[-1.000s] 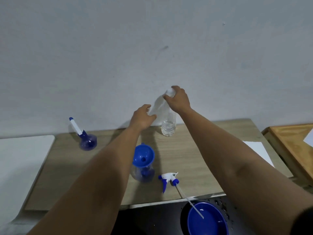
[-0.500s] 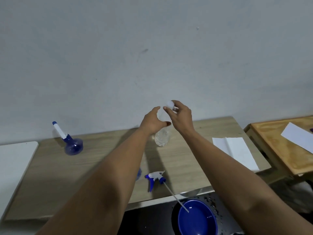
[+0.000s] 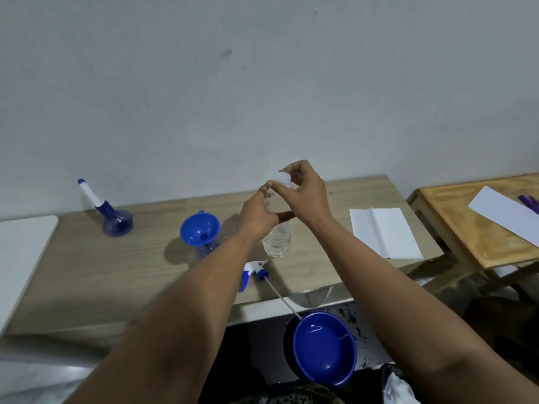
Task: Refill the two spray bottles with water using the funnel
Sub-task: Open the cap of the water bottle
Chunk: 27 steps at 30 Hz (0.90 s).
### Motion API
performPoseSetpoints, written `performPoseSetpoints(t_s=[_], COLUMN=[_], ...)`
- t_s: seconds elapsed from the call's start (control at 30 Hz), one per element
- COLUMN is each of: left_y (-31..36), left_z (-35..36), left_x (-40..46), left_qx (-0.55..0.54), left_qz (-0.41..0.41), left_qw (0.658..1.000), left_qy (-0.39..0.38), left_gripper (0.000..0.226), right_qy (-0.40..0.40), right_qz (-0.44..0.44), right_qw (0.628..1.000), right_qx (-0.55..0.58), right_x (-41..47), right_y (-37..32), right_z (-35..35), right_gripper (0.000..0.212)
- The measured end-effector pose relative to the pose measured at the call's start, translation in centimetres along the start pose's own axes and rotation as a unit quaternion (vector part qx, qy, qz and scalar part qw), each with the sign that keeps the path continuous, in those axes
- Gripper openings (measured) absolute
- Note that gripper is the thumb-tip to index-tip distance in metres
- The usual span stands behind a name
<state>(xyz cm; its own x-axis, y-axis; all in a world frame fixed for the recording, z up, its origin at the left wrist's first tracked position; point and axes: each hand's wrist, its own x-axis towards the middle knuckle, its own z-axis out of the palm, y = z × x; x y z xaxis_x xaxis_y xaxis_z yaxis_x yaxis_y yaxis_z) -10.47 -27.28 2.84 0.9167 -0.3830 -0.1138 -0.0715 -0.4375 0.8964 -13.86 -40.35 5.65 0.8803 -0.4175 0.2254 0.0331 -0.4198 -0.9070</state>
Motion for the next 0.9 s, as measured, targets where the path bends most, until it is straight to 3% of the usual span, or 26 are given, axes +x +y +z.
performPoseSetpoints(t_s=[0.27,0.43,0.6,0.7,0.8,0.9], left_y=[-0.4,-0.7,-1.0,-0.9,-1.0,-0.9], left_z=[0.3,0.2,0.2,0.1,0.0,0.0], left_x=[-0.3,0.0,0.1,0.0,0.1,0.1], left_qx=[0.0,-0.005,-0.013,-0.014,-0.016,-0.019], left_qz=[-0.002,0.002,0.001,0.008,0.004,-0.005], left_qw=[1.0,1.0,1.0,1.0,1.0,1.0], left_qy=[0.005,0.015,0.018,0.018,0.013,0.018], left_gripper=[0.109,0.105,0.095,0.09,0.097,0.094], right_qy=[0.0,-0.098,-0.087,-0.08,-0.129,-0.15], right_qz=[0.032,0.007,0.035,0.022,0.013,0.026], right_qw=[0.997,0.989,0.993,0.994,0.987,0.985], right_qx=[0.071,0.113,0.068,0.064,0.097,0.085], right_x=[-0.1,0.9,1.4,1.6,1.8,2.1], right_y=[0.5,0.9,0.4,0.7,0.6,0.3], right_z=[-0.3,-1.4,-1.1,-1.0,-1.7,-1.8], right_gripper=[0.033,0.022,0.043,0.037,0.023,0.034])
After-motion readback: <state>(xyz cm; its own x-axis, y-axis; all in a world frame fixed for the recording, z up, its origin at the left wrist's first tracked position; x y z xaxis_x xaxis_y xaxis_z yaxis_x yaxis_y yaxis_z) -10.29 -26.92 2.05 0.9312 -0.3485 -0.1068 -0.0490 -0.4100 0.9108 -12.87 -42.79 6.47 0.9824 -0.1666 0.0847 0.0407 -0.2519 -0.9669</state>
